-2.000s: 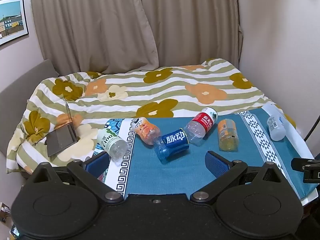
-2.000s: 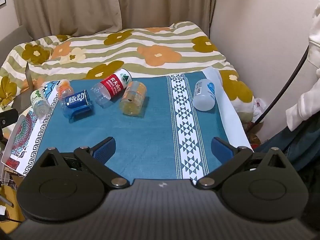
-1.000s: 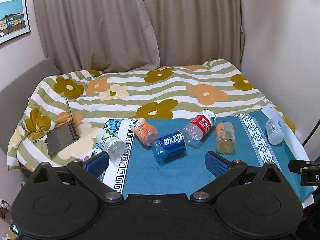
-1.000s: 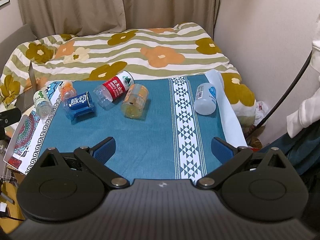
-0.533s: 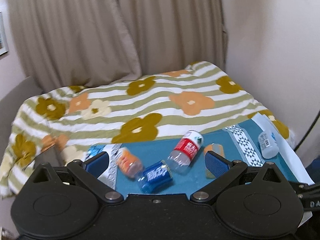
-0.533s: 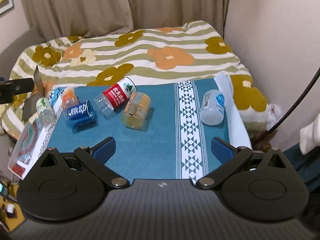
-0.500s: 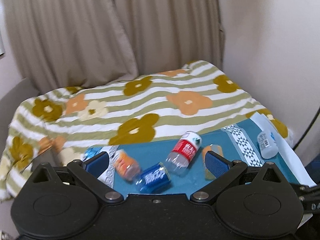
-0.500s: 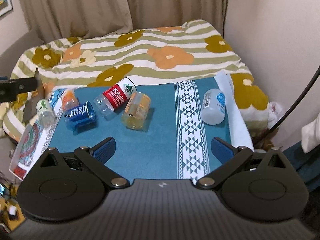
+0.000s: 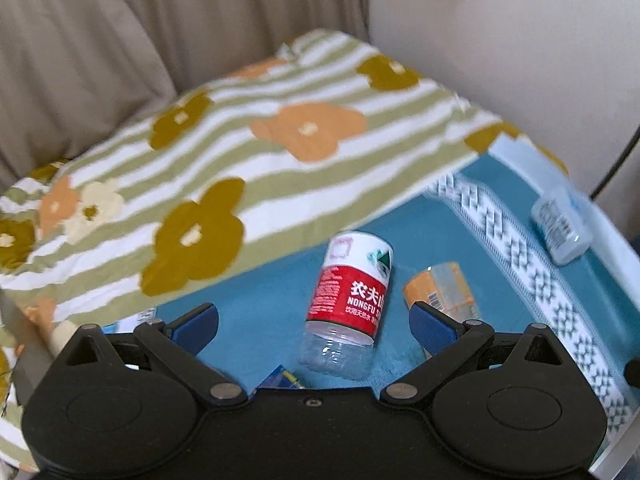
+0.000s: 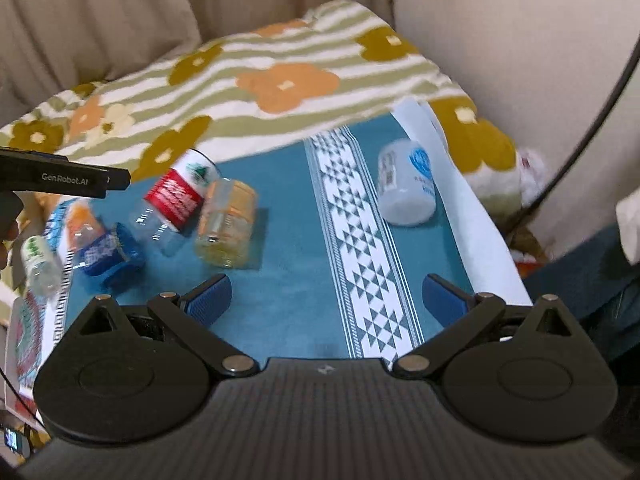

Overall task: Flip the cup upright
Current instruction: 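Reach the left tool to the red-label bottle cup and close on it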

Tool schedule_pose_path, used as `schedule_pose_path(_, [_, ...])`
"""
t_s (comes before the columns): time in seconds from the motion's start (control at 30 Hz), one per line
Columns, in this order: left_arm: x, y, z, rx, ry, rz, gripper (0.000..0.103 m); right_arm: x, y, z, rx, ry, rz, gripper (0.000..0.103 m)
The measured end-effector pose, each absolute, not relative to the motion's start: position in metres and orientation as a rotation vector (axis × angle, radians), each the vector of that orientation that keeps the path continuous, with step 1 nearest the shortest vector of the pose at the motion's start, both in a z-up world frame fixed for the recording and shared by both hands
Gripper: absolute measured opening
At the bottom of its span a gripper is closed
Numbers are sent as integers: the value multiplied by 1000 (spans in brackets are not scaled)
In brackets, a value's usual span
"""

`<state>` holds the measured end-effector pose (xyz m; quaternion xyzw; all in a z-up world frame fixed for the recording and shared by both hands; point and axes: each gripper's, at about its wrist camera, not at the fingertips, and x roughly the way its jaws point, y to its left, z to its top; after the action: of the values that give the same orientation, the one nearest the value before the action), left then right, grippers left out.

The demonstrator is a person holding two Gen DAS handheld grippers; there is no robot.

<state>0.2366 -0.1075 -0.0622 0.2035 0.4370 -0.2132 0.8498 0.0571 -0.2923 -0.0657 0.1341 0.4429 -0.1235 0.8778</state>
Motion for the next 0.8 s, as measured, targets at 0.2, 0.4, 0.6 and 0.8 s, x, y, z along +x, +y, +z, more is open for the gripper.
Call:
schedule_pose_path(0.2, [260, -126, -104, 518, 1012, -518, 96, 68, -295, -84, 316, 968, -321, 103])
schedule_pose_path(0.4, [274, -133, -134, 557, 1074, -549, 90, 76, -294, -101, 337, 1012, -375, 103])
schedule_pose_path(0.6, [281, -137, -155, 591, 1104, -548, 77, 81, -294, -109, 351, 1040, -398, 103])
schedule_pose_path(0.8, [280, -136, -160, 603, 1105, -549, 69, 83, -293, -110, 360, 1045, -397, 103])
